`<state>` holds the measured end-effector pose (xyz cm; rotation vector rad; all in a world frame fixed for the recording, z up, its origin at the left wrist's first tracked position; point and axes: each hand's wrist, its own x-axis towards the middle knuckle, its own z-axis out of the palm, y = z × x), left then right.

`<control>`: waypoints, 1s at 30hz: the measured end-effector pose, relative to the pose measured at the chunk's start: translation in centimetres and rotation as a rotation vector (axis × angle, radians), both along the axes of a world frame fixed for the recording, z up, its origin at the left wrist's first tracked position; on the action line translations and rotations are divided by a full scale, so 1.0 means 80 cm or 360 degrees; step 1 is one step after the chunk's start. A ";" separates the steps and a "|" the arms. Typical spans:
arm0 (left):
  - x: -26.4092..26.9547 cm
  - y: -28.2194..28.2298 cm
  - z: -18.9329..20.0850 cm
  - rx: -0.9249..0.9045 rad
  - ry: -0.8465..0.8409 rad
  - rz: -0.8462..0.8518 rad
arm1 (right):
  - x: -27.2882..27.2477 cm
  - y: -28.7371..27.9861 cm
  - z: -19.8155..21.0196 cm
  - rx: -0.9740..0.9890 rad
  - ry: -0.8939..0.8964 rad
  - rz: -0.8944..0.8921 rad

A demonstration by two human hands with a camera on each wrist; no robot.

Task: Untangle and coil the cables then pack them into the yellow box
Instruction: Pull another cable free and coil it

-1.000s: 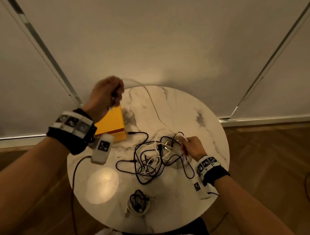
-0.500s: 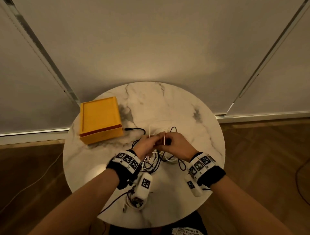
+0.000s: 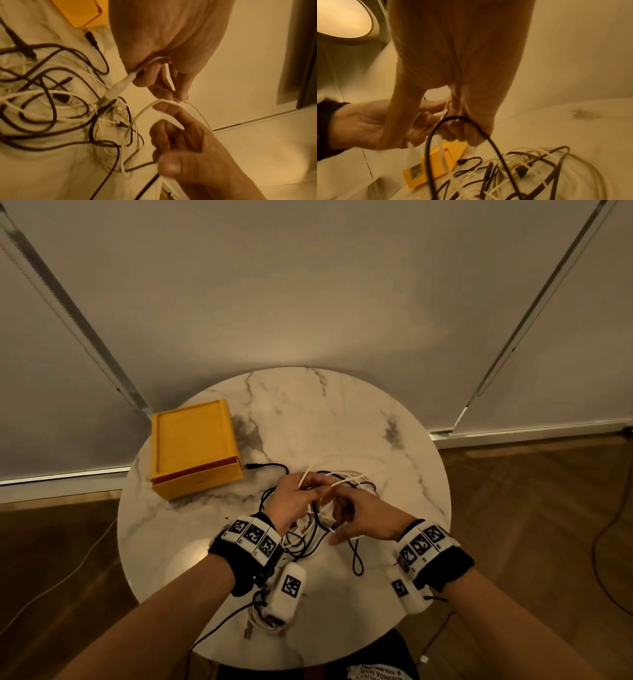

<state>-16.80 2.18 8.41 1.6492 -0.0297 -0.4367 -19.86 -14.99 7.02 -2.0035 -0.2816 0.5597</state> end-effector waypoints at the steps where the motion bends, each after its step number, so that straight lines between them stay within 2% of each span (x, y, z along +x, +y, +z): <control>1: 0.001 0.004 0.001 0.0040 0.0016 -0.0026 | 0.002 -0.004 -0.001 -0.0061 0.0048 0.0057; 4: 0.005 0.020 -0.004 0.0068 0.0180 -0.0116 | 0.013 -0.018 -0.005 -0.0198 0.0082 0.0160; 6: 0.006 0.032 -0.006 0.0050 0.0318 -0.0151 | 0.020 -0.029 -0.007 -0.0183 0.0028 0.0074; 8: 0.005 0.047 -0.005 0.0018 0.0420 -0.0195 | 0.030 -0.041 -0.013 -0.0106 -0.0063 -0.0139; 11: 0.009 0.076 0.012 -0.0170 0.0513 -0.0201 | 0.047 -0.065 -0.030 -0.0038 -0.0203 -0.0632; 14: 0.025 0.103 0.046 -0.0380 0.0493 -0.0005 | 0.059 -0.089 -0.052 -0.0062 -0.0207 -0.1087; 18: 0.059 0.139 0.101 -0.0661 0.0365 0.0267 | 0.058 -0.112 -0.073 -0.0247 -0.0190 -0.1353; 20: 0.073 0.154 0.121 -0.0685 0.0229 0.0299 | 0.052 -0.113 -0.078 -0.0359 -0.0177 -0.1312; 22: 0.080 0.158 0.128 -0.0626 0.0107 0.0302 | 0.044 -0.101 -0.074 -0.0542 -0.0158 -0.1133; 24: 0.078 0.149 0.124 -0.0530 0.0054 0.0278 | 0.039 -0.079 -0.061 -0.0650 -0.0282 -0.0989; 27: 0.063 0.120 0.104 -0.0456 0.0048 0.0276 | 0.030 -0.025 -0.010 -0.0264 -0.0541 -0.0888; 30: 0.039 0.089 0.089 -0.0378 0.0093 0.0173 | 0.020 0.040 0.038 0.0159 -0.0477 -0.0536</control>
